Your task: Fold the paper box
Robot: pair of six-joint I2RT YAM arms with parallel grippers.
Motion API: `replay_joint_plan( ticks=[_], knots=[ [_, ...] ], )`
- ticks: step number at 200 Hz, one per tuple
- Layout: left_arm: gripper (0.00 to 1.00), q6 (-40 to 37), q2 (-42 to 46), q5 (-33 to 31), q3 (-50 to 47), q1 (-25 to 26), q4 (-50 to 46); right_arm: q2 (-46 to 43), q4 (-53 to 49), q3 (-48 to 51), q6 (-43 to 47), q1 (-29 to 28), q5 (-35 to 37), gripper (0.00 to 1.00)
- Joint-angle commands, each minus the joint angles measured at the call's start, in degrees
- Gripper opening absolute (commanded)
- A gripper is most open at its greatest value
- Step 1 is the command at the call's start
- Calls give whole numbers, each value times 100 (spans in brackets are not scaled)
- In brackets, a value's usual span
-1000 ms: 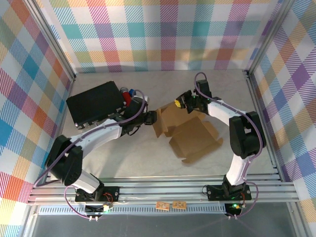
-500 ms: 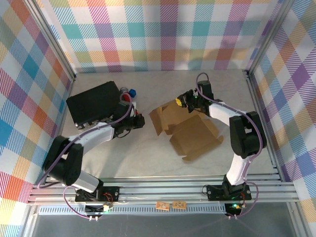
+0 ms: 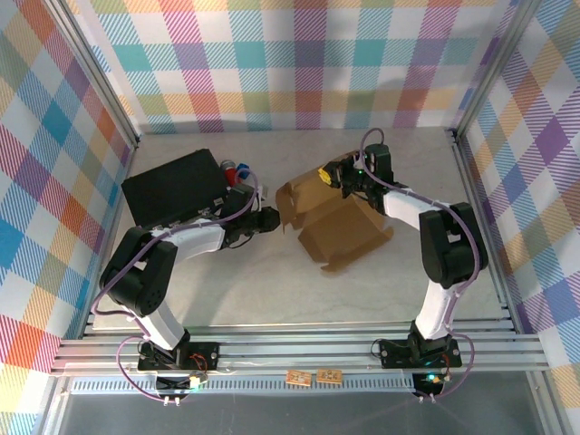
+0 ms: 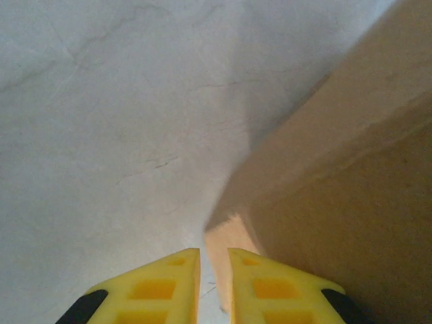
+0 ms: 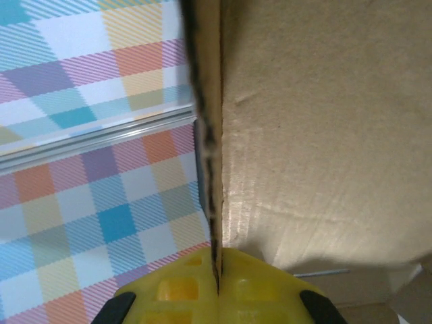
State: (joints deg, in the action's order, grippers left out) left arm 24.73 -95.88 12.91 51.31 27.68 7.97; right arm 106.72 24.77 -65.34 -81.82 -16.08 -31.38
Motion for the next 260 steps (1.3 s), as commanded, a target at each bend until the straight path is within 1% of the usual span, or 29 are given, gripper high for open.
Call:
replay_joint_plan(
  ticks=[1,15,39,64,91,122,152,205,260],
  knots=[
    [21,-154,36,-255,169,69,169,266,1378,250,-260,74,-383,0],
    [25,-225,138,-497,139,88,126,362,1691,297,-295,87,-479,0],
    [25,-414,238,-680,108,88,107,603,1879,231,-298,98,-706,0],
    [25,-678,85,-552,238,89,-23,757,2049,260,-314,127,-804,0],
    [24,-811,-37,-330,353,136,103,807,2350,312,-396,179,-915,0],
    [24,-959,22,-246,407,302,321,929,2791,178,-620,245,-1105,0],
    [24,-1048,37,-100,393,417,539,960,2750,64,-654,315,-1193,0],
    [24,-1146,-346,-54,552,449,869,983,2691,13,-708,334,-1301,0],
    [26,-1181,-512,19,680,527,1091,1049,2525,-172,-677,360,-1345,0]
  ],
)
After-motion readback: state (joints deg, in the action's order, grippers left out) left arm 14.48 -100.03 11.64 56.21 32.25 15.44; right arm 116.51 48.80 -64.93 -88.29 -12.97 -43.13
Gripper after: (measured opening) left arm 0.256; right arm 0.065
